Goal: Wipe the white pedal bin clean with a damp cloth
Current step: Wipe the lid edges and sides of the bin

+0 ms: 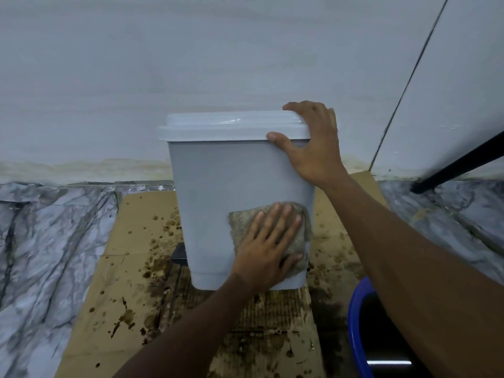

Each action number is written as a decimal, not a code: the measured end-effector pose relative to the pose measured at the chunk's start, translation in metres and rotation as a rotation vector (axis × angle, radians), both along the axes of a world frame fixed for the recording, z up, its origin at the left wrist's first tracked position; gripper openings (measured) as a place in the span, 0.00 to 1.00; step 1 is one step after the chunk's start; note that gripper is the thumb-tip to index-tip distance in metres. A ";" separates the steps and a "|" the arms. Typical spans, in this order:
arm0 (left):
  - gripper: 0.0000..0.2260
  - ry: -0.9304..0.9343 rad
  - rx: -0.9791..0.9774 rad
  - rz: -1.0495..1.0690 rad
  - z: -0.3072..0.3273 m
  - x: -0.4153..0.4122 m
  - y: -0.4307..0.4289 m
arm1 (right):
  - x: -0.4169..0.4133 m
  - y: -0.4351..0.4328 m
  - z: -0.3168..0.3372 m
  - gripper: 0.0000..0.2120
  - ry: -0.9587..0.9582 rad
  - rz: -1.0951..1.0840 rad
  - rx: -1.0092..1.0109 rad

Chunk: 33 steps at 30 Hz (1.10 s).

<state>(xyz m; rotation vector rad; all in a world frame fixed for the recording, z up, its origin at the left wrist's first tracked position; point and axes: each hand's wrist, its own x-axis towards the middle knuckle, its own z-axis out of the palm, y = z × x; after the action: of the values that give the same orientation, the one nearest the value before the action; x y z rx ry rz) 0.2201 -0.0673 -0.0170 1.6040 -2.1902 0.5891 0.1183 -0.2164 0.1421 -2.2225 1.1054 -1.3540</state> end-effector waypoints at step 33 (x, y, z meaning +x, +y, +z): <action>0.21 2.178 -0.440 0.266 0.218 0.088 0.056 | -0.028 0.098 0.006 0.24 -0.004 0.013 -0.087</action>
<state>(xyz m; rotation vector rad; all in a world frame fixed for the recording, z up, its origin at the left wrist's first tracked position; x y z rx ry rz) 0.3078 -0.0110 0.2014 1.0195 -0.1752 -0.5288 0.0902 -0.1188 0.1476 -2.2820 1.0476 -1.4262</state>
